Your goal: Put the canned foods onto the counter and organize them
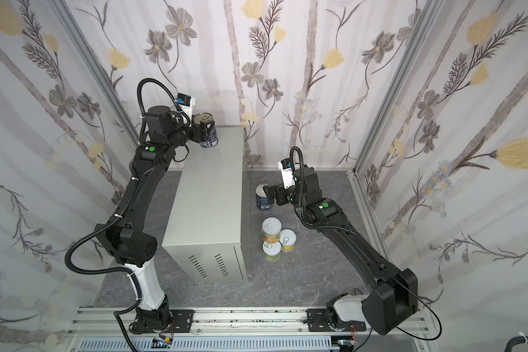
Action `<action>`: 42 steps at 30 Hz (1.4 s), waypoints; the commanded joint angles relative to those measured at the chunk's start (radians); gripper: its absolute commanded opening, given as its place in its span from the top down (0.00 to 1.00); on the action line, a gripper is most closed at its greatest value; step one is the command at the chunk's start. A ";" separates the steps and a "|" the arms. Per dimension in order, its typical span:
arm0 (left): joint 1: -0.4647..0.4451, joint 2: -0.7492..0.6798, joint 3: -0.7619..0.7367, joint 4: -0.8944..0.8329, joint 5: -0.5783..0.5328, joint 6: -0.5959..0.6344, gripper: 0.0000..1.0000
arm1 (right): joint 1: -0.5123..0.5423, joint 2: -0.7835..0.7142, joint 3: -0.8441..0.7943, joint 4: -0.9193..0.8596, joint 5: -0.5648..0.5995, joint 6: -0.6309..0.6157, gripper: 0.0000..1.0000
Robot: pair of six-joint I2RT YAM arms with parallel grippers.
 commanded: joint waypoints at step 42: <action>0.039 -0.833 -0.662 -0.186 0.025 -0.091 0.00 | -0.002 0.617 0.324 -0.074 0.019 -0.019 0.00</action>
